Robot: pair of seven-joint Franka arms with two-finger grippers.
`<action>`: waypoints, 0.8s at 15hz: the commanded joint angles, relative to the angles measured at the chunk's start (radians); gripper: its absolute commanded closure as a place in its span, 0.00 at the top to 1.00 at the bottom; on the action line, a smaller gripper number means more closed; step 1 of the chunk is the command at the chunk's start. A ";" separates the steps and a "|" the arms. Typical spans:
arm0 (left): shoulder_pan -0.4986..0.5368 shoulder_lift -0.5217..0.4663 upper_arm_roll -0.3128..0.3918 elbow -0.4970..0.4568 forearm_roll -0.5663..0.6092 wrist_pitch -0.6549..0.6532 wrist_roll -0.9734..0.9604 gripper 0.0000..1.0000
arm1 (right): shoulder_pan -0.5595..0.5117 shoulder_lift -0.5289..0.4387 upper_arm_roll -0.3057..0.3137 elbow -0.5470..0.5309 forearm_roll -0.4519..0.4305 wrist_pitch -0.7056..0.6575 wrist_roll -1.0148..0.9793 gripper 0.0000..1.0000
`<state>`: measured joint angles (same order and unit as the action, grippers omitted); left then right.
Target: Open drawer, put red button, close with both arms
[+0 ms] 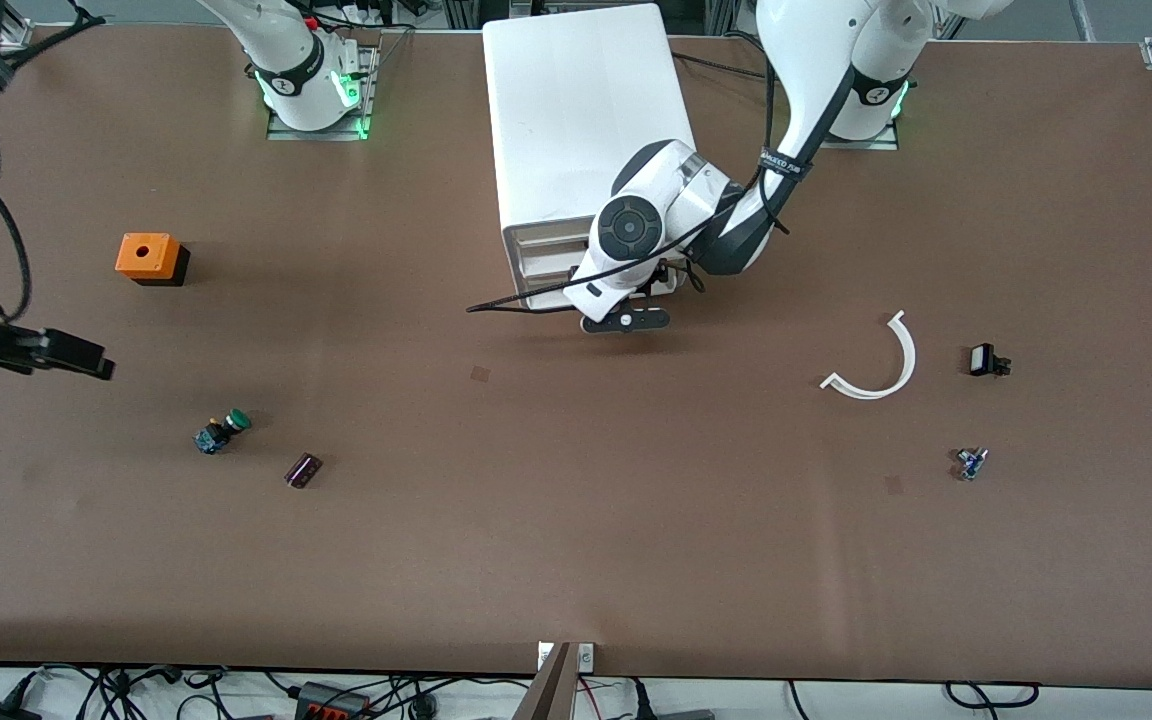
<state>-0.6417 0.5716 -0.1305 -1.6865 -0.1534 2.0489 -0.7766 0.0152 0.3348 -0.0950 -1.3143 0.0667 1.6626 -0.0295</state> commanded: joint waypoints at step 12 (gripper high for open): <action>0.020 -0.073 0.002 -0.033 -0.043 -0.090 0.002 1.00 | -0.006 -0.277 0.029 -0.339 -0.071 0.065 -0.015 1.00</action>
<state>-0.6346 0.5319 -0.1300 -1.6977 -0.1932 1.9686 -0.7866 0.0133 0.1530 -0.0789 -1.5327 0.0108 1.6778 -0.0425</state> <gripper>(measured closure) 0.000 0.000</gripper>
